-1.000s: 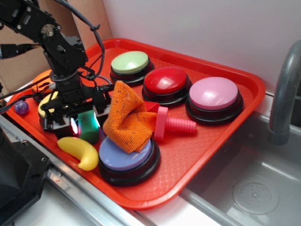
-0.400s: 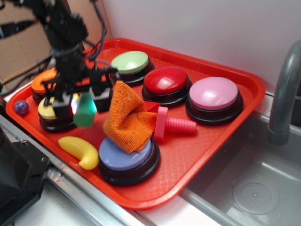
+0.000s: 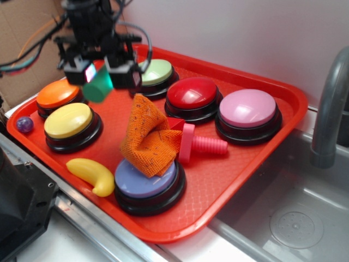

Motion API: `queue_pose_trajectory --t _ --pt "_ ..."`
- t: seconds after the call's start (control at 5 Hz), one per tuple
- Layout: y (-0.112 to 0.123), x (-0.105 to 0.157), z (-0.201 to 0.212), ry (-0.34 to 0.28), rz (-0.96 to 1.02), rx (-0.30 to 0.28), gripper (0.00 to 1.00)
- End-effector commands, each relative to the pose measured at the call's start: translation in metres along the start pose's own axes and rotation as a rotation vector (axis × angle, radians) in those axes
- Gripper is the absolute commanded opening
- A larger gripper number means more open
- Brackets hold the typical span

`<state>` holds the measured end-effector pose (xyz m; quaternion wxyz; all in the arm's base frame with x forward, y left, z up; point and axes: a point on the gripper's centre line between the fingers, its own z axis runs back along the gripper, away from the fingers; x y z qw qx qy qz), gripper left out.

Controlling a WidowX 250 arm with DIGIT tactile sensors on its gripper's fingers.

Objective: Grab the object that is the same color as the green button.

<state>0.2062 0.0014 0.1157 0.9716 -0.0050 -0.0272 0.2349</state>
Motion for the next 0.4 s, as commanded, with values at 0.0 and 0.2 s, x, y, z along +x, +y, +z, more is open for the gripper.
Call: queue_pose_trajectory --t 0.0,0.2 --pt "0.0061 0.0306 0.0434 -0.175 -0.182 -0.009 0.00" --pt "0.0066 0.0360 0.0429 -0.179 -0.221 0.005 0.00"
